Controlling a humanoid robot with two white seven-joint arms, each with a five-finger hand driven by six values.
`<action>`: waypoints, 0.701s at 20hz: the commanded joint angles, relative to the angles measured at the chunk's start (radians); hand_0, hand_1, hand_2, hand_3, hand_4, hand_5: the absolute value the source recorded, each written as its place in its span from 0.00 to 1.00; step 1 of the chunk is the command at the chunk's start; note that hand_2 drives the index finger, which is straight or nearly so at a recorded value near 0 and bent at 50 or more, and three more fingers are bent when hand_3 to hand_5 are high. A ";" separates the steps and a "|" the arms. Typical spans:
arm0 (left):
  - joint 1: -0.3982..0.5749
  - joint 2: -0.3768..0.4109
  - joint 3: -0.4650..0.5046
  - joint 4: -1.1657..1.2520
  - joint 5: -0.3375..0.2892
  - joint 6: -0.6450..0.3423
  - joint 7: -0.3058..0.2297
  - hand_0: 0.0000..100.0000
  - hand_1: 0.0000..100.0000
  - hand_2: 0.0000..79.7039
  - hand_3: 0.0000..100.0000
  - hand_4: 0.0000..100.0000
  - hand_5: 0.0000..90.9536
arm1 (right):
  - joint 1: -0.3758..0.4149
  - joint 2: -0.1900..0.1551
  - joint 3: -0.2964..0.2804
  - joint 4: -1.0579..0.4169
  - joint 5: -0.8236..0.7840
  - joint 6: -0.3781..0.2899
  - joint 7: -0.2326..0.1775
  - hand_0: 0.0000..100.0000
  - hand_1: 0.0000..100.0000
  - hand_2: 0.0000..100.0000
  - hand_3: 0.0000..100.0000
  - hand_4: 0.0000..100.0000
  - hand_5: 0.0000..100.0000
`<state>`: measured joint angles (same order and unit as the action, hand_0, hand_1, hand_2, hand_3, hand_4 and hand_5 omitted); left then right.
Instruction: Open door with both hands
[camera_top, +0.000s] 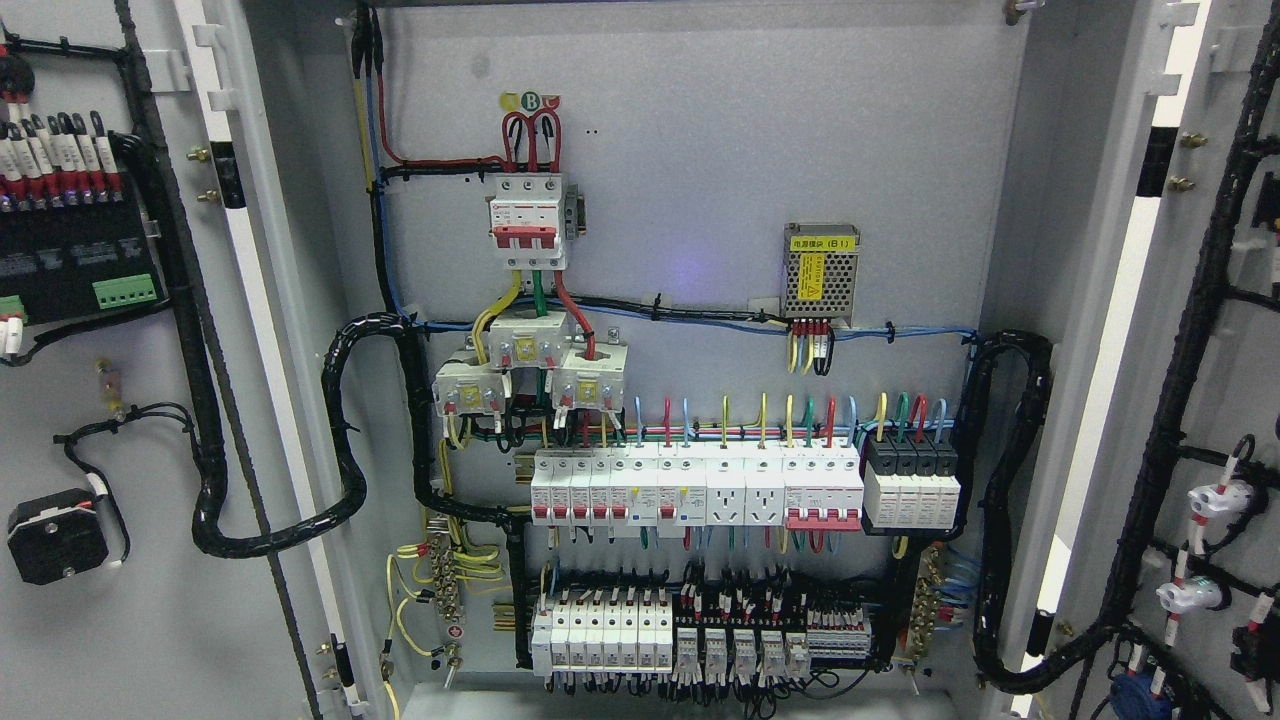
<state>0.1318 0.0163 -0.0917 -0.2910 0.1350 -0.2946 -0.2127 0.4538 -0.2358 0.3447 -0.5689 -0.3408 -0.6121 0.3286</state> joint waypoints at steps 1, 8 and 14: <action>-0.064 -0.050 0.020 0.323 0.000 0.152 -0.001 0.00 0.00 0.00 0.00 0.00 0.00 | -0.162 0.155 0.013 0.480 0.078 0.150 -0.074 0.38 0.00 0.00 0.00 0.00 0.00; -0.080 -0.050 0.030 0.320 -0.003 0.270 0.001 0.00 0.00 0.00 0.00 0.00 0.00 | -0.274 0.213 0.002 0.484 0.218 0.495 -0.172 0.38 0.00 0.00 0.00 0.00 0.00; -0.080 -0.050 0.030 0.312 -0.003 0.299 0.004 0.00 0.00 0.00 0.00 0.00 0.00 | -0.345 0.245 0.003 0.538 0.221 0.630 -0.235 0.38 0.00 0.00 0.00 0.00 0.00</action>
<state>0.0589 0.0047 -0.0708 -0.0827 0.1323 -0.0094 -0.2146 0.1908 -0.0822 0.3474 -0.2121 -0.1470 -0.0386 0.1274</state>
